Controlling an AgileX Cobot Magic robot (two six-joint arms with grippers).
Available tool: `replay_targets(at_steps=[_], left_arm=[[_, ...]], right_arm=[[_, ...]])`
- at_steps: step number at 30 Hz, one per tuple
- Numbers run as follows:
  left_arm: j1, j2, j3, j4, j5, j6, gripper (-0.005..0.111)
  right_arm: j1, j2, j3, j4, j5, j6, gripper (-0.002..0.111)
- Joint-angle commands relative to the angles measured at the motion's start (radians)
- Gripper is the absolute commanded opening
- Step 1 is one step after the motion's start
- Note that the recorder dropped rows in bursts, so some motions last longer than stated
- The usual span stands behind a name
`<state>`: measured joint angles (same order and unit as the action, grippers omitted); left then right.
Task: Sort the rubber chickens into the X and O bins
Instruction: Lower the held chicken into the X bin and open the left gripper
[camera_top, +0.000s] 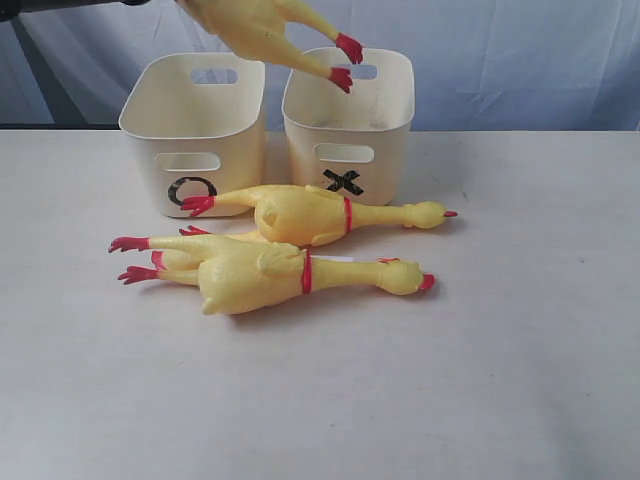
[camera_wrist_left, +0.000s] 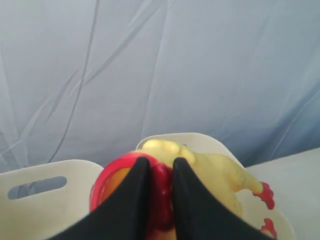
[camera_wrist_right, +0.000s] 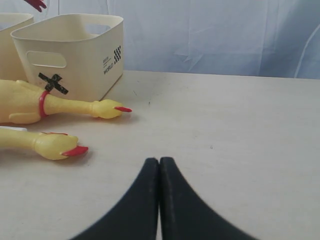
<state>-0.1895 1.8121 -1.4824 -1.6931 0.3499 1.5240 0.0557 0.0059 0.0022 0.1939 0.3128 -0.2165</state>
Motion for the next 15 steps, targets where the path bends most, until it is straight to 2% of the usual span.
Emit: replay_targets(at_steps=[1, 15], left_arm=[[-0.002, 0.049, -0.033, -0.051, 0.046, 0.149, 0.0], [0.0, 0.231, -0.225, -0.051, 0.101, 0.289, 0.0]], right_arm=[[0.005, -0.006, -0.002, 0.001, -0.007, -0.003, -0.001], [0.005, -0.006, -0.002, 0.001, -0.007, -0.003, -0.001]])
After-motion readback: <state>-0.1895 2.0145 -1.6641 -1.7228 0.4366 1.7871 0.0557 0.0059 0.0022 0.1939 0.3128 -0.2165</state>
